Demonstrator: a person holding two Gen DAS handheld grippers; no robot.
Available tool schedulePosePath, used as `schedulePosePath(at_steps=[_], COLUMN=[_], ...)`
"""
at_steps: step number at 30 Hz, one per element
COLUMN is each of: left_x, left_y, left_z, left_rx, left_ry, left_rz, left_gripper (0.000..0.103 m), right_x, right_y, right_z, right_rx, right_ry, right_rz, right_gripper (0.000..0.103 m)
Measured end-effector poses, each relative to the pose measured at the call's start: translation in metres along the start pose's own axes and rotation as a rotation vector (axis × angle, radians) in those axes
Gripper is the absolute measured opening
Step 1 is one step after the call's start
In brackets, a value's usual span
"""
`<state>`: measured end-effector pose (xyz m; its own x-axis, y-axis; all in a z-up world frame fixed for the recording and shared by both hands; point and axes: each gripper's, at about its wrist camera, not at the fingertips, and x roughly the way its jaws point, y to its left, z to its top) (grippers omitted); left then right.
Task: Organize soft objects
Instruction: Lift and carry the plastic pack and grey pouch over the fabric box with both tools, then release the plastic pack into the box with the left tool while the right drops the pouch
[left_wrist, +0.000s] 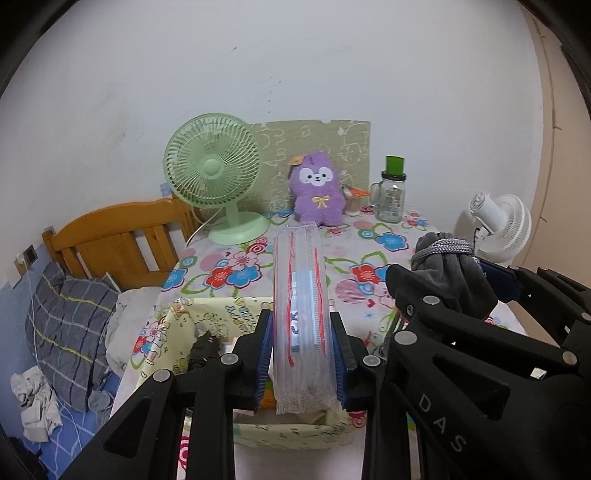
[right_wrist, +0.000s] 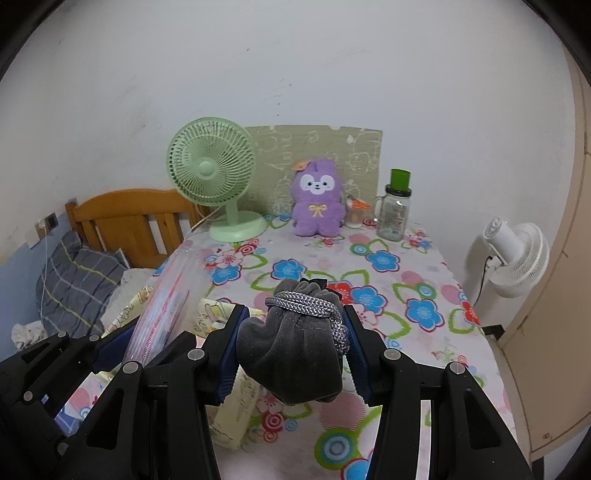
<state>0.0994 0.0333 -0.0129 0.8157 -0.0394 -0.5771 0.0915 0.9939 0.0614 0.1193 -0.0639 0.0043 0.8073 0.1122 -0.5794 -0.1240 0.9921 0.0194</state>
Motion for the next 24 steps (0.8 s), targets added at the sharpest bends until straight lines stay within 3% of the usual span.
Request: schedulePosePath(at_steps=[17,22,24], left_x=[0.053,0.063,0.066], left_y=[0.050,0.061,0.061], left_z=[-0.007,-0.011,-0.013], left_rx=[-0.073,-0.092,-0.076], left_ry=[0.106,0.133,0.138], left_rz=[0.037,0.062,0.063], left_gripper=[0.034,0.042,0.054], right_x=[0.042,0.053,0.059], right_y=[0.038,0.047,0.048], right_z=[0.006,0.008,0.008], right_rx=[-0.048,-0.054,-0.038], right_ry=[0.028,0.032,0.043], right_rz=[0.056,0.068,0.077], right_gripper=[0.054,0.054,0.054])
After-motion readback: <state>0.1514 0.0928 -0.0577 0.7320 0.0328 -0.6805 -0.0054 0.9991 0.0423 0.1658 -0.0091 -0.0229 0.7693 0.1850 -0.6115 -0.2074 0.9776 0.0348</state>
